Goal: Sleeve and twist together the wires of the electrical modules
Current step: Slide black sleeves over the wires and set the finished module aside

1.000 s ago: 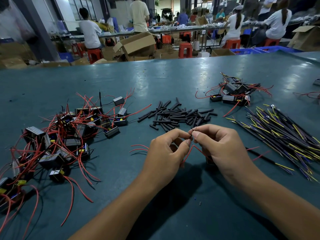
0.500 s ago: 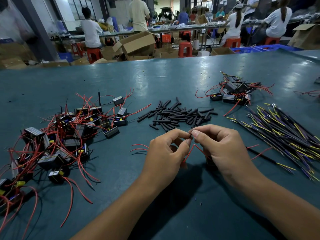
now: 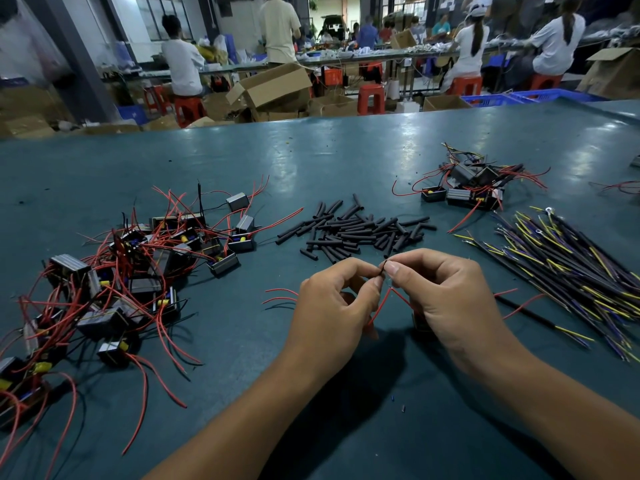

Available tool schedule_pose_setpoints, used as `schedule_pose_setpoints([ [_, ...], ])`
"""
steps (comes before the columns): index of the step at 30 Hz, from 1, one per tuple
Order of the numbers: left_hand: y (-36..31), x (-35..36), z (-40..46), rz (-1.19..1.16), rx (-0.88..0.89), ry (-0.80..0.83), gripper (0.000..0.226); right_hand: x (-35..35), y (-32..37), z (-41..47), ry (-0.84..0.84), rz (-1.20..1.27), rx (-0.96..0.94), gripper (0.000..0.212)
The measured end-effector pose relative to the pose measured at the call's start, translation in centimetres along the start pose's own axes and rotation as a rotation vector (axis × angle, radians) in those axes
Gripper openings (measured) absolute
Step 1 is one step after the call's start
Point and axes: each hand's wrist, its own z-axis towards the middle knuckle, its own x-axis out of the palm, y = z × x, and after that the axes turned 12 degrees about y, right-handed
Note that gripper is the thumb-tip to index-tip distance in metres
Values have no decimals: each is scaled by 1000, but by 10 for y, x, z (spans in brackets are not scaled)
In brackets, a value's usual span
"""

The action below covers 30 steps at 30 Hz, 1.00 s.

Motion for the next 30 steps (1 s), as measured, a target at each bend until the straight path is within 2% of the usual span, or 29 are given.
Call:
schedule_pose_setpoints([
  [10,-1,2,-2,31,26,-18,10,2,1,0,-15,-17,-8,6],
  [13,-6,-4,1,239,148,-132,8,1,0,0,-21,-62,-26,7],
  [16,-14,-18,8,481,270,-193,16,0,3,0,19,-102,-57,9],
  [22,-23,-30,7,652,274,-32,15,-2,10,-4,127,-309,-133,12],
  [30,-31,-38,6,463,77,156,21,-2,15,-7,196,-525,-251,11],
])
